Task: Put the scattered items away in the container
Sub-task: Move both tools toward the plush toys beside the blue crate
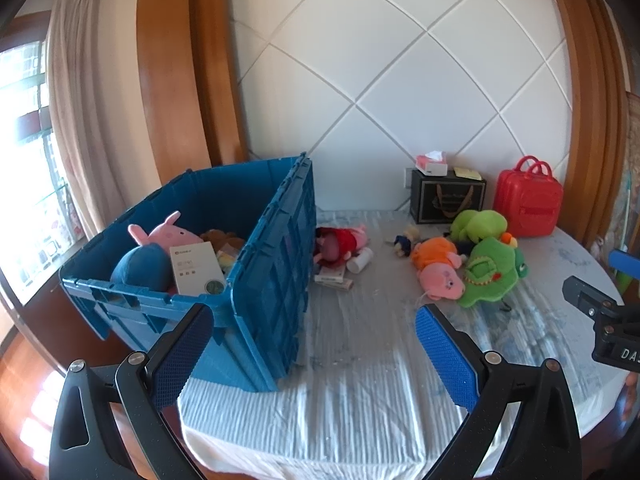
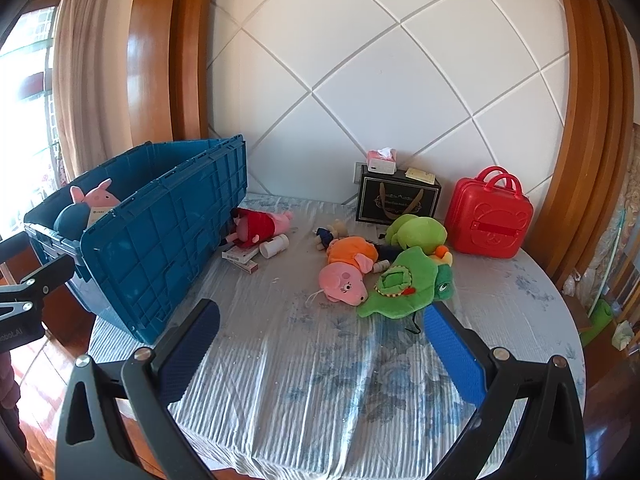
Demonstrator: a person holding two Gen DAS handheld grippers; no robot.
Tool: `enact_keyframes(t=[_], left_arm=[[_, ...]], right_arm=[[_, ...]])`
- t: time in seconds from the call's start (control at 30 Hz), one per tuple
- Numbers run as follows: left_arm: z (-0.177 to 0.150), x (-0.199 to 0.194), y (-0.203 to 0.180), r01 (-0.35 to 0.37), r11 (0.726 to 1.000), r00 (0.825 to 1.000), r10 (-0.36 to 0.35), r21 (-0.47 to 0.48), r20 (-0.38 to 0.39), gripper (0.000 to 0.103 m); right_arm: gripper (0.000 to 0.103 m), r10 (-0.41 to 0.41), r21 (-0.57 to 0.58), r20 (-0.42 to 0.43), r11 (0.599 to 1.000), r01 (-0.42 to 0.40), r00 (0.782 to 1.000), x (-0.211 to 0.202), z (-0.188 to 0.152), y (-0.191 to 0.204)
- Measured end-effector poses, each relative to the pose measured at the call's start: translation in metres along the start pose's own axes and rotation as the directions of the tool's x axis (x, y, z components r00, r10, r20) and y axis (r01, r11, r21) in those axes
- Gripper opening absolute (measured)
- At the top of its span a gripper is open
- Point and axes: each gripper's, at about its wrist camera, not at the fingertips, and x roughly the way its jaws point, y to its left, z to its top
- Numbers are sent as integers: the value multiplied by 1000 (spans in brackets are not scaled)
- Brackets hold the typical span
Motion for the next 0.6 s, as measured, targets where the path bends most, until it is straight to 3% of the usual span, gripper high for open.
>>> enact_keyframes(t=[0.2,0.33,0.53,0.6], left_arm=[[2,9,-13,40,999,999,-40,7,-11,102],[-7,32,-23,52,999,996,-53,-14,-76,102],[-17,92,-52,100,995,974,-94,15,-206,102],[-18,120,-68,145,989,956,-137,13,-260,102]], right_arm=[[103,5,14,0,1000,-5,1000,3,-4,-19],[103,8,43,7,999,-9,1000,12,-13,-40],[103,-4,134,-126,991,21,992,60,-37,-77],[103,-25,160,-144,986,48,989,73,-42,-90]])
